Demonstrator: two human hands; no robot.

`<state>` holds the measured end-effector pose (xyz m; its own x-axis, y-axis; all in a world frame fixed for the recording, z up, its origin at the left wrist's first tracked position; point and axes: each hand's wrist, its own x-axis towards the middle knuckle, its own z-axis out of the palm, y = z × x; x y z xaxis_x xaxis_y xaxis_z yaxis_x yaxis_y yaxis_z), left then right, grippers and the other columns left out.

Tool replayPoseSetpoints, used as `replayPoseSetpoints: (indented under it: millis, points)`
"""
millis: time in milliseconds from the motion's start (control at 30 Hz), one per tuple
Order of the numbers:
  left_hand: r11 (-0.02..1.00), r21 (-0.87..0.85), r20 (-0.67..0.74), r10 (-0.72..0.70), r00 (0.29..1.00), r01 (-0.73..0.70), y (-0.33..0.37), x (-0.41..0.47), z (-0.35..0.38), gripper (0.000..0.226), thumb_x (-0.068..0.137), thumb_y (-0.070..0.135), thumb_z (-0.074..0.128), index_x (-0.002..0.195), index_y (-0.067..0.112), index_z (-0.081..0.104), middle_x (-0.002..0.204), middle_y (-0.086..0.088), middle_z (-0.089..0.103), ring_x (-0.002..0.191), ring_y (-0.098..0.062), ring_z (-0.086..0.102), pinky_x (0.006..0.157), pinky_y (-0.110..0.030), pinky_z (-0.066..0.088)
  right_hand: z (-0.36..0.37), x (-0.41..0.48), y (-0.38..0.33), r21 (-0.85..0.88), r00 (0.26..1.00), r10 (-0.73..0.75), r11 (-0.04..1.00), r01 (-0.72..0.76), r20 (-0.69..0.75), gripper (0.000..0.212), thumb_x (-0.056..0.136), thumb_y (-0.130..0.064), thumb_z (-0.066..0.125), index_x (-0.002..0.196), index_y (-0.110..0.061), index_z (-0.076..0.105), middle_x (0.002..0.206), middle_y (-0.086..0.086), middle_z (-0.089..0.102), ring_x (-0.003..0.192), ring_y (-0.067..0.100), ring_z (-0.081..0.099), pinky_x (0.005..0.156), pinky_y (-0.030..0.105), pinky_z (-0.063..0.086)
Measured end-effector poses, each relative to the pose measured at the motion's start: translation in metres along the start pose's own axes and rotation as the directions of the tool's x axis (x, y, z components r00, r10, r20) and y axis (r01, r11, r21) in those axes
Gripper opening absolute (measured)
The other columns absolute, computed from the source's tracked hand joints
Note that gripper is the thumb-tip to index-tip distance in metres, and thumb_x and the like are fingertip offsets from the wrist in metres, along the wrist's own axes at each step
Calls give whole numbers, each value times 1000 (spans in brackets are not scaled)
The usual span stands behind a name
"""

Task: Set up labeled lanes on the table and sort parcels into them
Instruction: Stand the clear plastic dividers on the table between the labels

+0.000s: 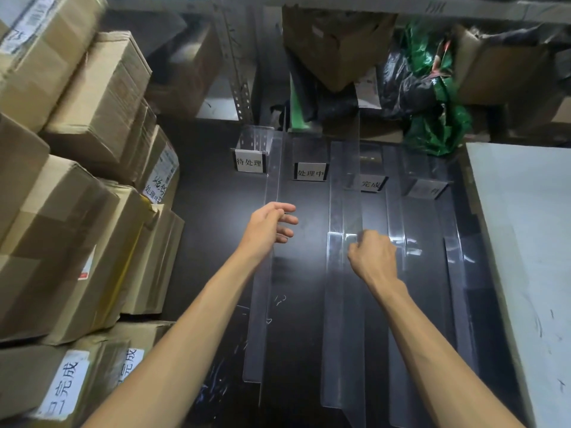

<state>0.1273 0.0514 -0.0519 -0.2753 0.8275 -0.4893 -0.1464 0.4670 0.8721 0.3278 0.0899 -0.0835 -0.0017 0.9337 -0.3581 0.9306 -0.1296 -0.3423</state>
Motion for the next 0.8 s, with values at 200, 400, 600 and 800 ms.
replayPoseSetpoints:
  millis: [200, 400, 600, 800]
  points:
    - [1000, -5, -8, 11, 1000, -11, 1, 0, -7, 32, 101, 2, 34, 101, 13, 65, 86, -5, 68, 62, -16, 57, 54, -19, 47, 3, -4, 1, 13, 1000, 18, 1000, -18, -19, 20, 90, -5, 47, 71, -5, 43, 73, 14, 51, 73, 37, 45, 64, 36, 33]
    - [1000, 14, -15, 0, 1000, 0, -6, -4, -17, 32, 101, 3, 34, 111, 7, 65, 89, -7, 68, 64, -16, 58, 55, -19, 48, 2, -9, 0, 44, 999, 43, 998, -43, 3, 16, 95, -14, 51, 84, -3, 52, 80, 13, 53, 81, 39, 52, 67, 37, 35]
    - [1000, -2, -11, 16, 1000, -16, -1, -12, -22, 32, 102, 3, 33, 110, 8, 64, 89, -7, 68, 63, -17, 60, 57, -21, 49, -10, -23, -14, 109, 983, -11, 994, 31, -182, 50, 100, -26, 52, 145, -6, 48, 126, 15, 68, 115, 39, 62, 92, 44, 45]
    - [997, 19, -12, 72, 997, -71, 11, -20, -18, 32, 101, 5, 35, 110, 10, 65, 91, -5, 70, 66, -16, 63, 62, -23, 50, -25, -32, -28, 253, 962, -155, 944, 211, -225, 36, 101, -29, 53, 132, -15, 62, 129, 2, 69, 118, 24, 65, 95, 34, 47]
